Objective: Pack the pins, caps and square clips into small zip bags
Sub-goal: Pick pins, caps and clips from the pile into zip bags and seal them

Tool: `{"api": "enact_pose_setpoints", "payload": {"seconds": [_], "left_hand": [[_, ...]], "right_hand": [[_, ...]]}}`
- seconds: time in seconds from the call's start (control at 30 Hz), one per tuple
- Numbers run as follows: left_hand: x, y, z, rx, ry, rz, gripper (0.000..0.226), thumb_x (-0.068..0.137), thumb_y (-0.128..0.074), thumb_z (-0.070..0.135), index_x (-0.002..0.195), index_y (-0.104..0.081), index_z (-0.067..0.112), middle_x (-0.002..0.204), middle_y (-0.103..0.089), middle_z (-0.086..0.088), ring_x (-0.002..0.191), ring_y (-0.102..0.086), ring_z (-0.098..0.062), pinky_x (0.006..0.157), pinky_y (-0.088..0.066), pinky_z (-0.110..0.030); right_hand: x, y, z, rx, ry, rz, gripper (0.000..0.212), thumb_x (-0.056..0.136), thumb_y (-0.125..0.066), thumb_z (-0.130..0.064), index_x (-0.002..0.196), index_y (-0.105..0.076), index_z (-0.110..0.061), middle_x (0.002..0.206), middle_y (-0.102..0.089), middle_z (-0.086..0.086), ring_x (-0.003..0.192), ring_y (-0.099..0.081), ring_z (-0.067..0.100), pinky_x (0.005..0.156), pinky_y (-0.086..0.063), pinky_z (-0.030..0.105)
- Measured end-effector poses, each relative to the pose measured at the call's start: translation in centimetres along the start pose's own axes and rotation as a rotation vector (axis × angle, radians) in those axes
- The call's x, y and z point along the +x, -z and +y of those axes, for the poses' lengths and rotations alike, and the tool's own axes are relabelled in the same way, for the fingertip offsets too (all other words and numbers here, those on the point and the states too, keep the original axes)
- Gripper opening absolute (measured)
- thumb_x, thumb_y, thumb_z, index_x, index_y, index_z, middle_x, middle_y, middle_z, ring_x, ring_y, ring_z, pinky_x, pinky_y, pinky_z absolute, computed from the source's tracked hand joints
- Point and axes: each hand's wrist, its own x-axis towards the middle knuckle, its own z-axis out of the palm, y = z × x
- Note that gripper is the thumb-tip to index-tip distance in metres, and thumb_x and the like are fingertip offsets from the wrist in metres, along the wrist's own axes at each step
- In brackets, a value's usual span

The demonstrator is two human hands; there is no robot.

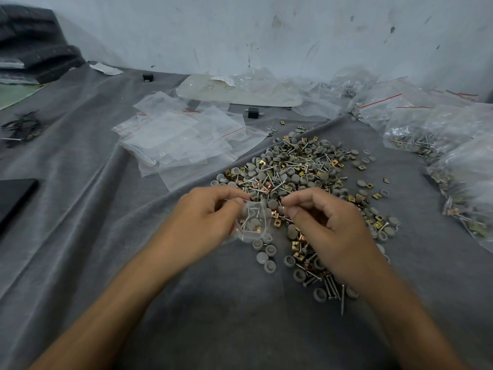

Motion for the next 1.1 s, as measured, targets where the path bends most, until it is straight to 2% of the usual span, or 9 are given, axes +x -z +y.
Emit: {"api": "enact_pose_setpoints", "payload": {"seconds": [0.17, 0.3, 0.37, 0.43, 0.6, 0.7, 0.8, 0.97, 1.1], "left_hand": [[1.4, 2.9, -0.5, -0.049, 0.080, 0.220, 0.032, 0.097, -0.058, 0.017, 0.083, -0.081, 0.034, 0.055, -0.065, 0.007, 0.046, -0.048, 0.000, 0.044, -0.039, -0.015], [3.1, 5.9, -1.5, -0.393, 0.400, 0.481, 0.022, 0.089, -0.066, 0.017, 0.070, -0.077, 0.018, 0.065, -0.066, 0.010, 0.053, -0.056, -0.004, 0.050, -0.048, -0.020], [3.6, 7.0, -2.1, -0.620, 0.516, 0.452, 0.017, 0.092, -0.060, 0.018, 0.078, -0.070, 0.018, 0.082, -0.067, 0.001, 0.067, -0.060, -0.012, 0.072, -0.054, -0.032], [3.6, 7.7, -2.6, -0.740, 0.547, 0.388, 0.016, 0.095, -0.053, 0.018, 0.085, -0.065, 0.019, 0.080, -0.067, 0.002, 0.069, -0.060, -0.013, 0.082, -0.052, -0.035], [3.5, 7.9, -1.8, -0.715, 0.425, 0.479, 0.015, 0.095, -0.055, 0.020, 0.090, -0.070, 0.018, 0.082, -0.068, 0.002, 0.068, -0.058, -0.011, 0.066, -0.050, -0.027], [3.0, 8.1, -1.1, -0.602, 0.304, 0.576, 0.016, 0.087, -0.062, 0.024, 0.083, -0.078, 0.021, 0.086, -0.070, 0.008, 0.072, -0.058, -0.008, 0.071, -0.046, -0.028], [1.9, 8.1, -0.4, -0.474, 0.175, 0.654, 0.018, 0.081, -0.065, 0.033, 0.081, -0.082, 0.028, 0.091, -0.066, 0.006, 0.088, -0.058, -0.013, 0.076, -0.044, -0.033], [0.8, 6.5, 0.6, -0.343, 0.059, 0.630, 0.022, 0.087, -0.059, 0.037, 0.081, -0.081, 0.035, 0.093, -0.067, 0.009, 0.086, -0.056, -0.005, 0.071, -0.043, -0.027], [1.0, 4.8, 0.9, -0.321, 0.045, 0.597, 0.025, 0.096, -0.058, 0.021, 0.081, -0.078, 0.026, 0.089, -0.069, 0.012, 0.072, -0.053, 0.009, 0.069, -0.042, -0.023]], "right_hand": [[0.1, 0.6, 0.3, -0.020, 0.000, 0.012, 0.017, 0.098, -0.064, -0.017, 0.100, -0.071, -0.033, 0.085, -0.072, -0.014, 0.067, -0.065, 0.004, 0.056, -0.045, 0.011], [0.0, 0.6, 0.5, -0.031, -0.006, 0.005, 0.018, 0.097, -0.064, -0.020, 0.100, -0.071, -0.037, 0.086, -0.072, -0.012, 0.071, -0.066, 0.005, 0.057, -0.051, 0.021], [-0.1, 0.5, 0.6, -0.039, -0.014, -0.005, 0.019, 0.097, -0.064, -0.019, 0.099, -0.071, -0.038, 0.089, -0.073, -0.012, 0.076, -0.068, 0.005, 0.063, -0.055, 0.029], [-0.1, 0.5, 0.6, -0.048, -0.010, -0.015, 0.022, 0.097, -0.065, -0.017, 0.099, -0.071, -0.038, 0.092, -0.072, -0.014, 0.079, -0.070, 0.003, 0.066, -0.055, 0.030], [0.0, 0.8, 1.0, -0.173, -0.026, -0.029, 0.018, 0.098, -0.062, -0.024, 0.100, -0.069, -0.040, 0.090, -0.071, -0.019, 0.069, -0.065, 0.010, 0.055, -0.049, 0.028], [0.2, 1.1, 1.5, -0.357, -0.033, -0.059, 0.017, 0.097, -0.061, -0.023, 0.101, -0.069, -0.038, 0.089, -0.068, -0.025, 0.091, -0.061, 0.002, 0.075, -0.047, 0.023], [0.3, 0.5, 1.9, -0.515, -0.018, -0.097, 0.017, 0.097, -0.060, -0.025, 0.108, -0.071, -0.032, 0.103, -0.062, -0.020, 0.110, -0.052, 0.014, 0.089, -0.041, 0.031], [0.4, -1.5, 1.9, -0.732, 0.009, -0.132, 0.030, 0.099, -0.056, -0.032, 0.127, -0.067, -0.032, 0.121, -0.052, -0.004, 0.111, -0.036, 0.018, 0.098, -0.036, 0.036], [0.9, -1.8, 2.1, -0.871, -0.031, -0.186, 0.040, 0.099, -0.051, -0.045, 0.137, -0.056, -0.035, 0.132, -0.047, 0.000, 0.118, -0.036, 0.023, 0.101, -0.033, 0.038]]}}
